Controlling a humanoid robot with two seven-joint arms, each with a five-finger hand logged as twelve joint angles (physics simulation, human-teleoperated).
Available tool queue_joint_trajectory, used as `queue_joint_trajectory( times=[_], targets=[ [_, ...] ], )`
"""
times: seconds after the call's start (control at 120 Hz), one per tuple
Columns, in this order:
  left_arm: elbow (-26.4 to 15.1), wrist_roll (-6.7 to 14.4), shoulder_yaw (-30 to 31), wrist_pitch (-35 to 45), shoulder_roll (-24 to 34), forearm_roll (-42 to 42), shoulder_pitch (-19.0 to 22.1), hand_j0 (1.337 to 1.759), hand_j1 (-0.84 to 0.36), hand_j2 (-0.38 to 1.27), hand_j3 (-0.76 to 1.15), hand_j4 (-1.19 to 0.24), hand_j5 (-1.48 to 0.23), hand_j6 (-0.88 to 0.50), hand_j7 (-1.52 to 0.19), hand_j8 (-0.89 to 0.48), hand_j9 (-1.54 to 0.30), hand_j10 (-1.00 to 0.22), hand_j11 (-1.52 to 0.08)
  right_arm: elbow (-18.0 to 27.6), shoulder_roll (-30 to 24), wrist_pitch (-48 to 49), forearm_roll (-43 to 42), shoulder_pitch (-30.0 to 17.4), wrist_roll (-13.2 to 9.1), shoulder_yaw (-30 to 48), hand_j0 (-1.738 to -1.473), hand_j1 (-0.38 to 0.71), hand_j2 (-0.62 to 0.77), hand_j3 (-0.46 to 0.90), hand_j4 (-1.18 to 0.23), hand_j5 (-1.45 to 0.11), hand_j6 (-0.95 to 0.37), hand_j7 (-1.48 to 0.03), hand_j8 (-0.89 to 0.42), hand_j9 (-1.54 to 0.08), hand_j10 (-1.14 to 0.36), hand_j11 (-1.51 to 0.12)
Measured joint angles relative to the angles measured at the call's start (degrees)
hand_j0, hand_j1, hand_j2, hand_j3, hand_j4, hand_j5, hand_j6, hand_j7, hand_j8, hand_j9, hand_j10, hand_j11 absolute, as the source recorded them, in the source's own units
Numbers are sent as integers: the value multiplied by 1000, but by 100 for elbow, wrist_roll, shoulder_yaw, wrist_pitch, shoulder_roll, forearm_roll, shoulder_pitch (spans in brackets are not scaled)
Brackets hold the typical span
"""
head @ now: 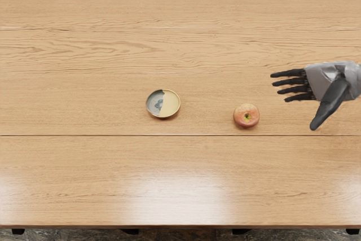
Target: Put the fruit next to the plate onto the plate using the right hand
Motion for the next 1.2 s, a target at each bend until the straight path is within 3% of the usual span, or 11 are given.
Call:
queue_joint_trajectory(
  times=[0.133, 0.2, 0.342, 0.475, 0.683, 0.9, 1.2],
  targets=[
    [0, 0, -2, 0, 0, 0, 5, 1658, 341, 2, 0, -7, -9, -7, -9, -7, -9, -7, -9, -57, 332, -355, -92, 85, -198, 71, -1658, -349, -1, 0, -2, 0, -2, 0, -2, 0, -2, 0],
    [0, 0, -3, 0, 0, 1, 4, 1658, 341, 2, 0, -7, -9, -7, -9, -7, -9, -7, -9, -37, 524, -756, -909, 108, -405, 263, -1658, -349, -1, 0, -2, 0, -2, 0, -2, 0, -2, 0],
    [0, 0, -1, 0, 0, 0, 5, 1658, 341, 2, 0, -7, -9, -7, -9, -7, -9, -7, -9, 703, 1172, -2602, -3235, -183, -576, 579, -1658, -349, -1, 0, -2, 0, -3, 0, -3, 0, -2, 0],
    [0, 0, 4, 0, 0, 0, 9, 1658, 341, 2, 0, -7, -9, -7, -9, -7, -9, -7, -9, 1378, 1287, -3538, -4305, -664, -618, 652, -1658, -349, 0, 0, -3, 0, -4, 0, -4, 0, -3, 0],
    [0, 0, 4, 0, 0, 0, 64, 1658, 341, 2, 0, -7, -9, -7, -9, -7, -9, -7, -9, 1514, 1890, -4572, -4674, -1282, -633, 704, -1658, -349, 1, 0, -3, -1, -5, 0, -4, 0, -3, 0],
    [0, 0, -1, 0, 0, 0, 128, 1658, 341, 2, 0, -7, -9, -7, -9, -7, -9, -7, -9, 1224, 2426, -5391, -4750, -1589, -635, 690, -1658, -346, 1, 0, -5, -4, -7, -4, -6, -4, -5, -4],
    [0, 0, -2, 0, 0, 0, 128, 1658, 341, 2, 0, -7, -9, -7, -9, -7, -9, -7, -9, 924, 2797, -5593, -4972, -1718, -635, 629, -1658, -193, -24, 0, -132, -170, -133, -170, -133, -170, -132, -170]
  ],
)
